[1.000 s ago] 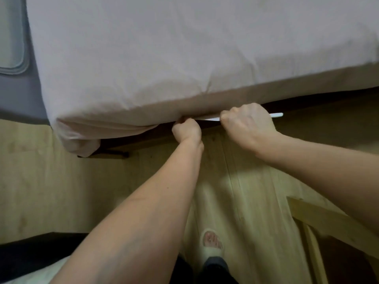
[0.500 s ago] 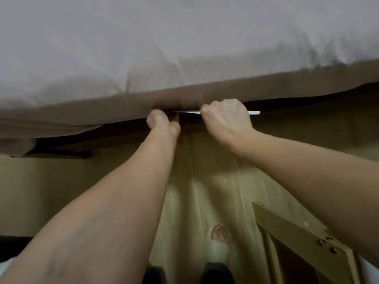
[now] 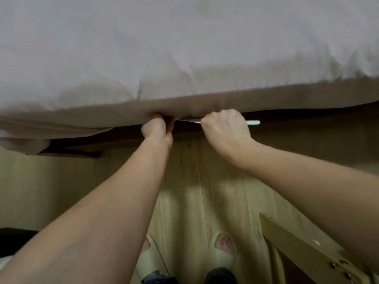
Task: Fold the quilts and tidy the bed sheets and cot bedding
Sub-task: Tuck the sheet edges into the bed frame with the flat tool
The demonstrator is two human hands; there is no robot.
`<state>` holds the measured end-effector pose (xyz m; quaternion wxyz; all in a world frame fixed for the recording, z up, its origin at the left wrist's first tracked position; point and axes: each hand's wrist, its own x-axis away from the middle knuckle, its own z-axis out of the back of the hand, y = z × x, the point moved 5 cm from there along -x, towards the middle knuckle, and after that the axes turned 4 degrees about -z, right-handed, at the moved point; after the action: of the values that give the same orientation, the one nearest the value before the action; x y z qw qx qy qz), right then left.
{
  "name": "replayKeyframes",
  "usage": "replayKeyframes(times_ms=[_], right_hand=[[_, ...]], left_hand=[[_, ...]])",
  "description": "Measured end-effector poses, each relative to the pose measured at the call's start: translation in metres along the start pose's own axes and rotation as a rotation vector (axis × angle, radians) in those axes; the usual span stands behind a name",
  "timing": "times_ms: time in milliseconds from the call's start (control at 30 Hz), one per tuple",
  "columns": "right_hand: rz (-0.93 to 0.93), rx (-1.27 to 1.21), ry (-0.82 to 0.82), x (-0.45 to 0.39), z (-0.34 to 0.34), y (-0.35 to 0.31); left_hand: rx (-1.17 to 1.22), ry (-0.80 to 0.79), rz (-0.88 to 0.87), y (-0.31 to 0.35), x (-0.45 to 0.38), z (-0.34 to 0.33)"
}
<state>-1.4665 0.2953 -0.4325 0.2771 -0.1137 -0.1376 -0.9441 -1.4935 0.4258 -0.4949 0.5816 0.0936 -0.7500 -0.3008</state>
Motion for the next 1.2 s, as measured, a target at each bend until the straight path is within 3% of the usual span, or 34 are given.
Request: replayKeyframes(times_ms=[100,233,333,533,667,800,900,1200], right_hand=[[-0.031,0.001,-0.029,-0.009,0.006,-0.001],[0.041,0.062,-0.050,-0.004,0.032,-0.013],[0.136,0.054,-0.018,0.011,0.064,-0.067],[0.212,-0.056,0.022,-0.020,0.090,-0.175],[0.185,-0.011,0.014,-0.034,0.087,-0.180],[0.164,-0.019,-0.011,-0.037,0.083,-0.189],[0.151,-0.001,-0.020,-0.038,0.083,-0.190],[0.166,-0.056,-0.012,-0.044,0.095,-0.213]], left_hand=[[-0.066,-0.003,0.007,0.015,-0.004,0.019],[-0.034,0.132,-0.112,0.071,-0.023,0.079],[0.079,0.143,-0.182,0.110,-0.033,0.116],[0.199,0.035,-0.067,0.145,-0.041,0.130],[0.077,0.041,0.000,0.150,-0.053,0.134],[0.155,0.050,0.018,0.160,-0.067,0.138],[0.077,0.063,0.019,0.169,-0.079,0.143],[-0.046,0.258,-0.031,0.169,-0.096,0.165]])
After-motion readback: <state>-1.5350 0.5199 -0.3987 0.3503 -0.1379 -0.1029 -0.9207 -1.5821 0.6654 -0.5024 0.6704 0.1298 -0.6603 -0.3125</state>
